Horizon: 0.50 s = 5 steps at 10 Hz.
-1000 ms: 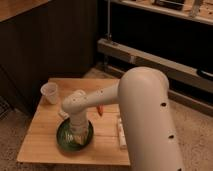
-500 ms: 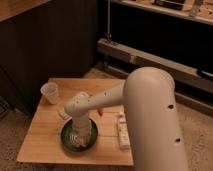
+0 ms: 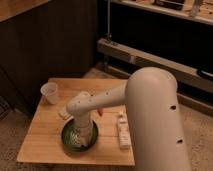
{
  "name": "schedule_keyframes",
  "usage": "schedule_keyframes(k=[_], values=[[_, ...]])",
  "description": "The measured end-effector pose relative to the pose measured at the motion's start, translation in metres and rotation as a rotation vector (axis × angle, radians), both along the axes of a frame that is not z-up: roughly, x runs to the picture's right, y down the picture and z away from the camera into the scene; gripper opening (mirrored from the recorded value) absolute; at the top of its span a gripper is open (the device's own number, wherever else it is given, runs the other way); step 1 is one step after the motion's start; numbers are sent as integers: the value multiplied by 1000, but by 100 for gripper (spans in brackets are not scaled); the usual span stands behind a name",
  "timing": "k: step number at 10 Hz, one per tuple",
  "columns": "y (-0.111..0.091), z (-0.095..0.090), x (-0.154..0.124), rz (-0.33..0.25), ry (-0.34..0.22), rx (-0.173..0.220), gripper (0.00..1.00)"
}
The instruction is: Push the ceramic bowl across the table
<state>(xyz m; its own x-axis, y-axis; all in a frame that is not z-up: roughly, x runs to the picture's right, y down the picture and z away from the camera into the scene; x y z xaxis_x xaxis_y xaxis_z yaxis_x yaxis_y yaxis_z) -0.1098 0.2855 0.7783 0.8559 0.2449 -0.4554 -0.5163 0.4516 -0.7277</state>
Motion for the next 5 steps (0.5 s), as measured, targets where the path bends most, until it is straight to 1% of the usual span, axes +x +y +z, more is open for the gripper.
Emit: schedule_keyframes(k=[2,5], values=[[-1,1,1,1,0,5,9],[-2,2,12,5,10,17,9]])
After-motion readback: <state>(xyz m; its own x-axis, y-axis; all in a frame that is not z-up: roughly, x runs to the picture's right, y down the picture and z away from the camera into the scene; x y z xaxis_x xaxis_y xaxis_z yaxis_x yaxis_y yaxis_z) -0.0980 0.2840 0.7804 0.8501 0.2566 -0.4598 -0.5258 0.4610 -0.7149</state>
